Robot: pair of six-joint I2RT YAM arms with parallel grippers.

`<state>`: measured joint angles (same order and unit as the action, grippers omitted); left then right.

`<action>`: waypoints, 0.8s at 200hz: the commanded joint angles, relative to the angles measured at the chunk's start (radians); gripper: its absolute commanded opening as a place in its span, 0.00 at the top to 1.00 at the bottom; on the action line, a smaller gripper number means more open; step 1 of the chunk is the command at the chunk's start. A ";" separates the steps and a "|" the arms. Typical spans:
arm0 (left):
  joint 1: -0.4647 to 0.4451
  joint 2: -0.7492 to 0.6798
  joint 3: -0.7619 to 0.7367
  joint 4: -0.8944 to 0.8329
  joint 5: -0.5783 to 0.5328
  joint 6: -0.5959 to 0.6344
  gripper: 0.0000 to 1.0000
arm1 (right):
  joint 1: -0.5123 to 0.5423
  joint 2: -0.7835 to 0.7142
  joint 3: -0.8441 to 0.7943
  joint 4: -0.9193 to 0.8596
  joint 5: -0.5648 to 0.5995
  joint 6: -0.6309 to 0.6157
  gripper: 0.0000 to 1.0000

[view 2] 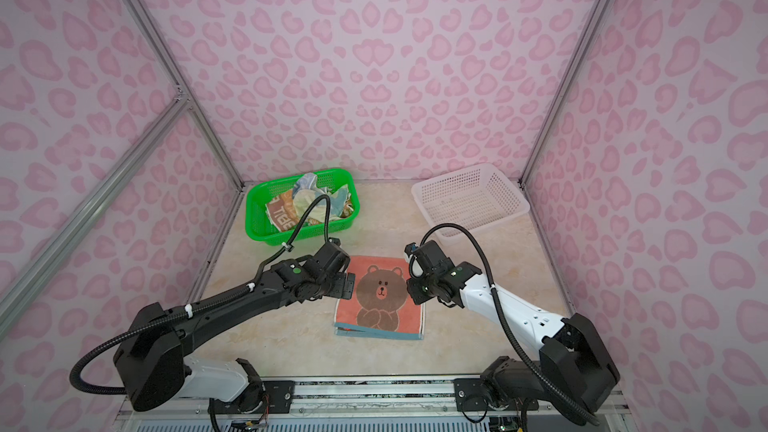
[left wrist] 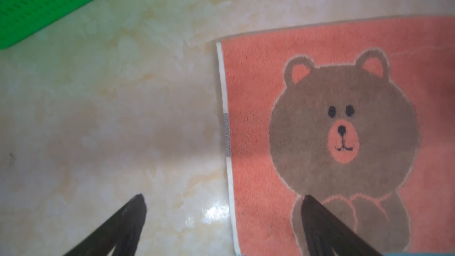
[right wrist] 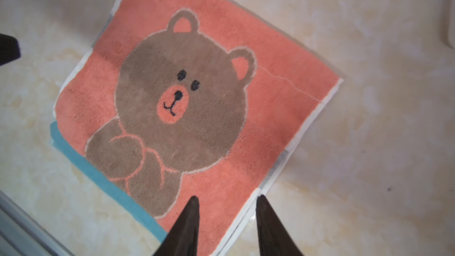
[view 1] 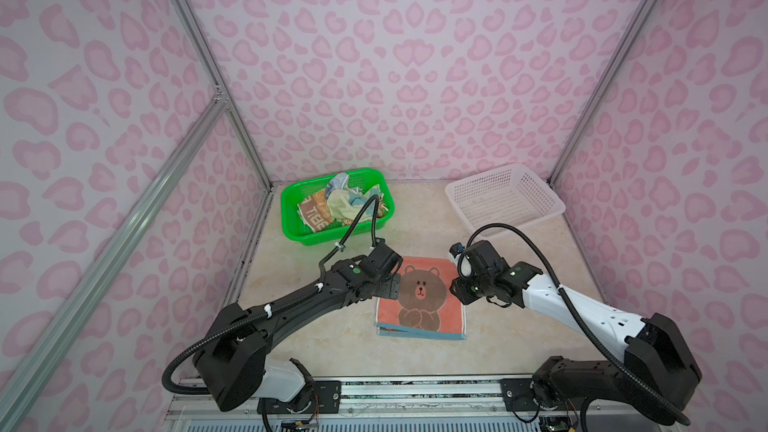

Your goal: Fold and stack the towels

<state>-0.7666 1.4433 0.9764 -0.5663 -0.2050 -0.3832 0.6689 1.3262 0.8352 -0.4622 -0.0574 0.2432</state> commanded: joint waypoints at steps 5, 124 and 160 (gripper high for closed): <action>0.077 0.108 0.079 0.076 0.064 0.078 0.01 | -0.051 0.080 0.035 0.086 0.069 0.011 0.60; 0.205 0.480 0.367 0.133 0.115 0.119 0.12 | -0.205 0.457 0.192 0.236 0.032 0.067 0.61; 0.204 0.524 0.376 0.143 0.115 0.106 0.18 | -0.206 0.502 0.207 0.229 0.036 0.064 0.61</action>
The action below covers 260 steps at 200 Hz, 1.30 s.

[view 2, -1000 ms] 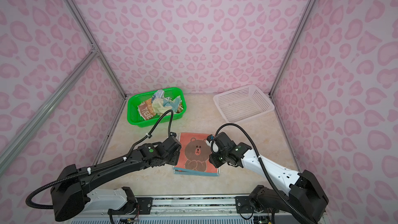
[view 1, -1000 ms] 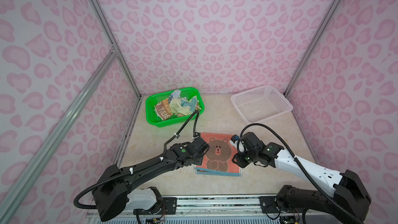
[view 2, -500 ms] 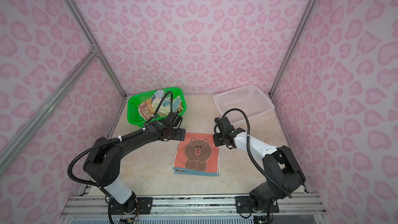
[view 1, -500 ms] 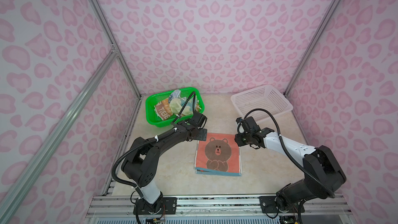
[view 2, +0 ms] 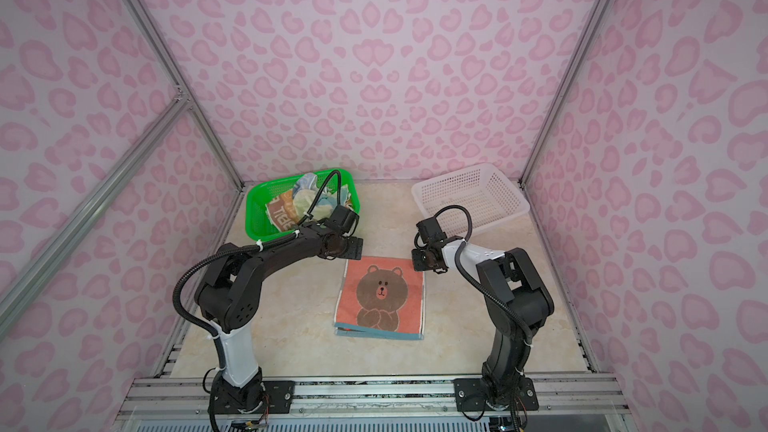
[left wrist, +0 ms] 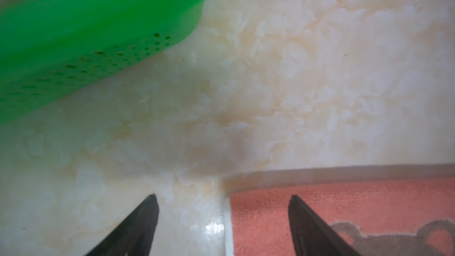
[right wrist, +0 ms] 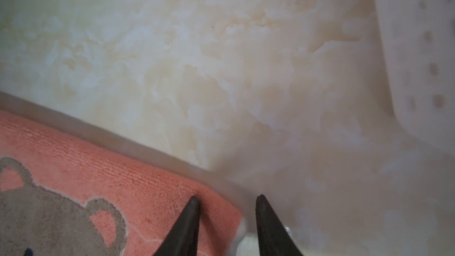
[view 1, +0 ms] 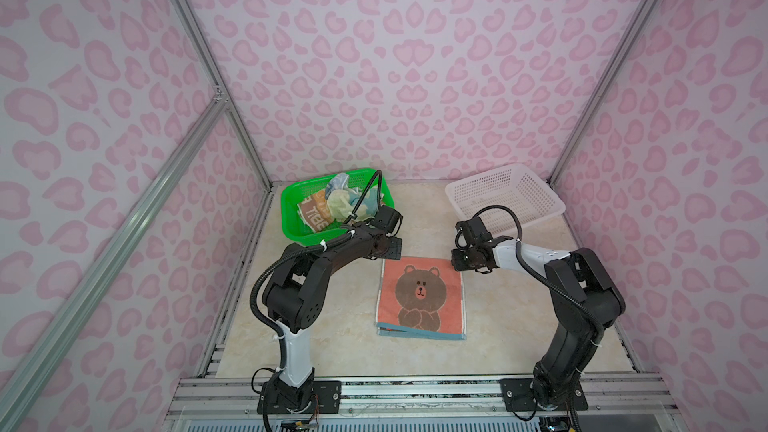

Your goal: Fold and stack the towels

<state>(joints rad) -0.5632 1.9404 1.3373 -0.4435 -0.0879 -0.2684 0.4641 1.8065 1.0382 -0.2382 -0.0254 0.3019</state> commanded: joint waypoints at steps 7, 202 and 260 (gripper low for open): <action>0.001 0.035 0.016 0.018 -0.003 -0.009 0.21 | -0.001 0.027 0.004 0.005 0.004 0.006 0.61; -0.012 0.127 -0.016 0.049 0.079 -0.036 0.77 | -0.001 0.013 -0.042 0.025 -0.009 0.000 0.85; -0.013 0.098 -0.067 0.087 0.076 -0.054 0.98 | 0.000 0.018 -0.032 0.036 -0.029 -0.020 1.00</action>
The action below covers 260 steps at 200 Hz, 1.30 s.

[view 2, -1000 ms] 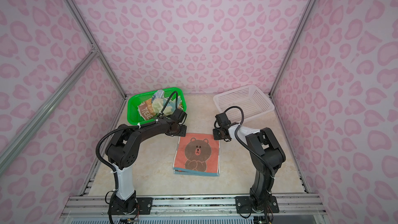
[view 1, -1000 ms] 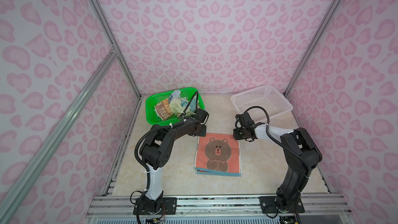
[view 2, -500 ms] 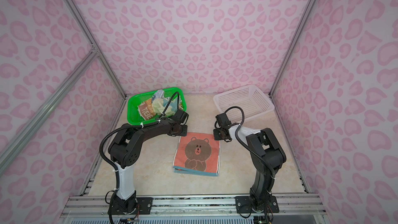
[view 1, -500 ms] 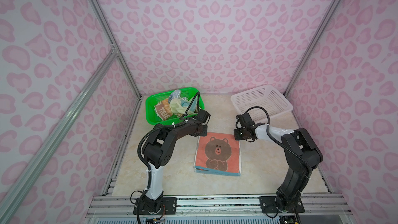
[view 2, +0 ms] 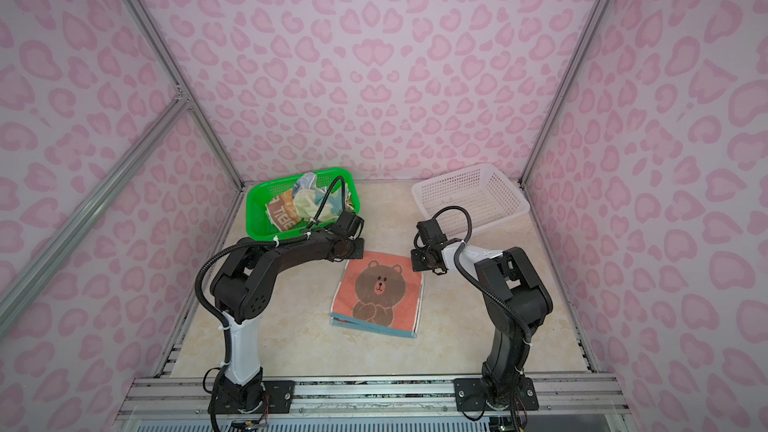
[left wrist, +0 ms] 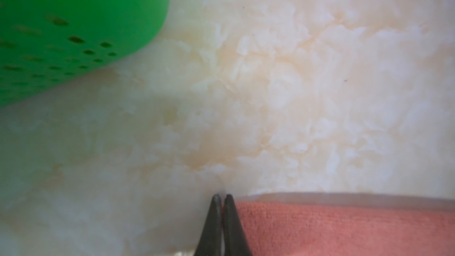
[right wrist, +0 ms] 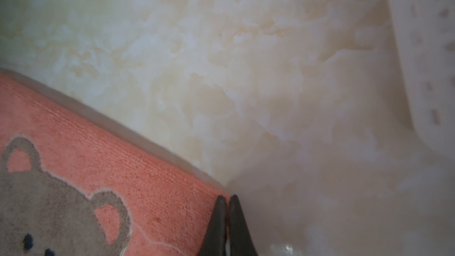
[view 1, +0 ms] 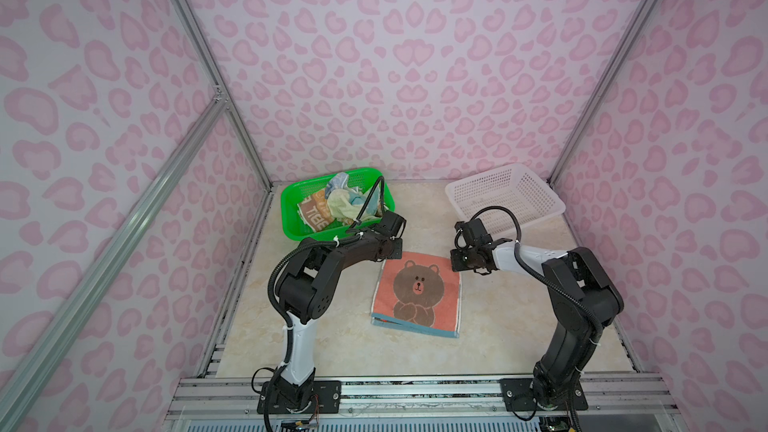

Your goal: Fold and stack the towels

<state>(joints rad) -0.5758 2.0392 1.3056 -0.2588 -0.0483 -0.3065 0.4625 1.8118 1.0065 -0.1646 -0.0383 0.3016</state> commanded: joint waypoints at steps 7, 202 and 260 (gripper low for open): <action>-0.001 -0.017 -0.054 -0.080 0.030 -0.018 0.98 | 0.001 0.009 -0.002 -0.035 -0.018 -0.026 1.00; 0.019 -0.377 -0.261 0.259 -0.249 0.172 0.97 | -0.065 0.003 0.112 0.238 -0.257 -0.171 1.00; 0.017 -0.480 -0.354 0.311 -0.131 0.168 0.97 | -0.085 -0.043 0.053 0.280 -0.409 -0.202 1.00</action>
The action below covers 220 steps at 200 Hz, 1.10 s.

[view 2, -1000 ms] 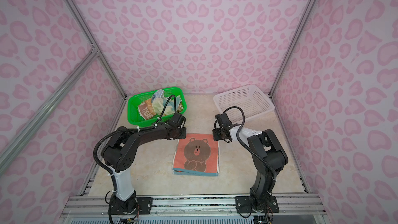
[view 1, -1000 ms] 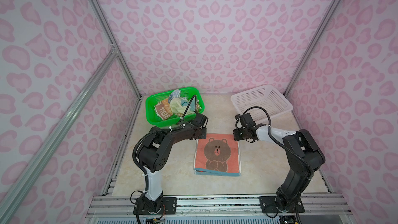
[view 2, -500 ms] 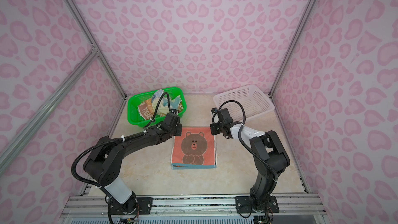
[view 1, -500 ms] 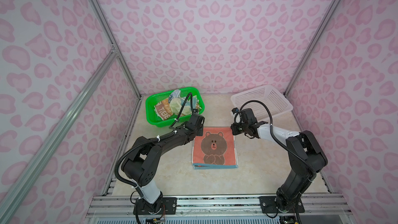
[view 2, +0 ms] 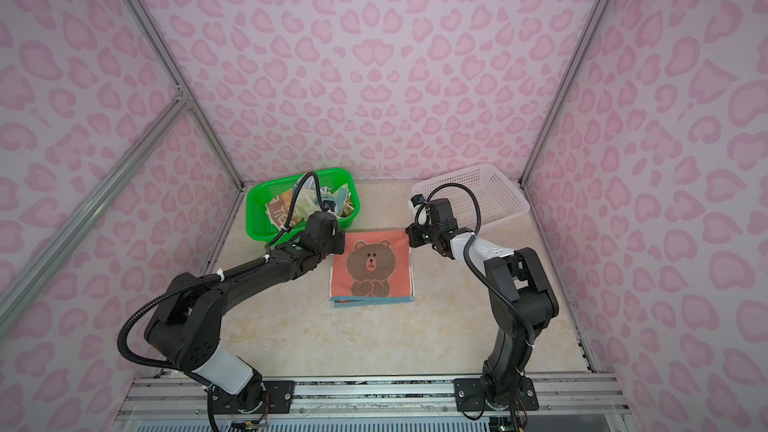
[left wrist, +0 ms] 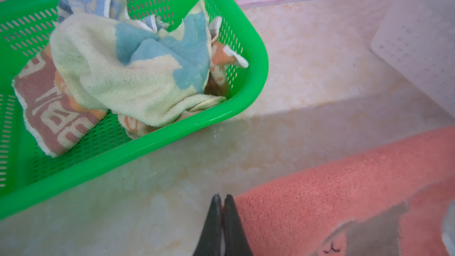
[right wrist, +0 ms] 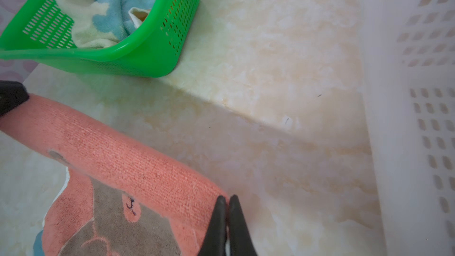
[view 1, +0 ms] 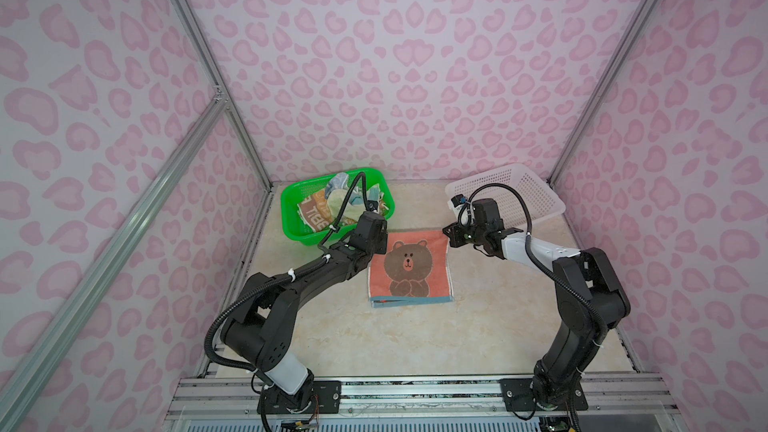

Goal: Fold and stack the towels
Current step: 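Fold the far edge over toward the robot with both grippers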

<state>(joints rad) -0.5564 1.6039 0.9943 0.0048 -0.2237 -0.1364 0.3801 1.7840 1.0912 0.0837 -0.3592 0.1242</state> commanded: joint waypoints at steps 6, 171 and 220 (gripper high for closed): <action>-0.006 -0.058 -0.062 0.050 0.049 -0.006 0.97 | -0.001 -0.023 -0.048 0.044 -0.094 -0.022 1.00; -0.169 -0.351 -0.342 -0.104 -0.013 -0.158 0.97 | 0.115 -0.342 -0.376 -0.141 0.006 -0.006 1.00; -0.207 -0.342 -0.390 -0.109 -0.027 -0.208 0.97 | 0.138 -0.354 -0.435 -0.170 0.040 0.055 1.00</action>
<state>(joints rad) -0.7494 1.2587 0.6224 -0.0975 -0.2260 -0.3038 0.5098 1.4311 0.6804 -0.0525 -0.3622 0.1421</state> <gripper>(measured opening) 0.061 0.050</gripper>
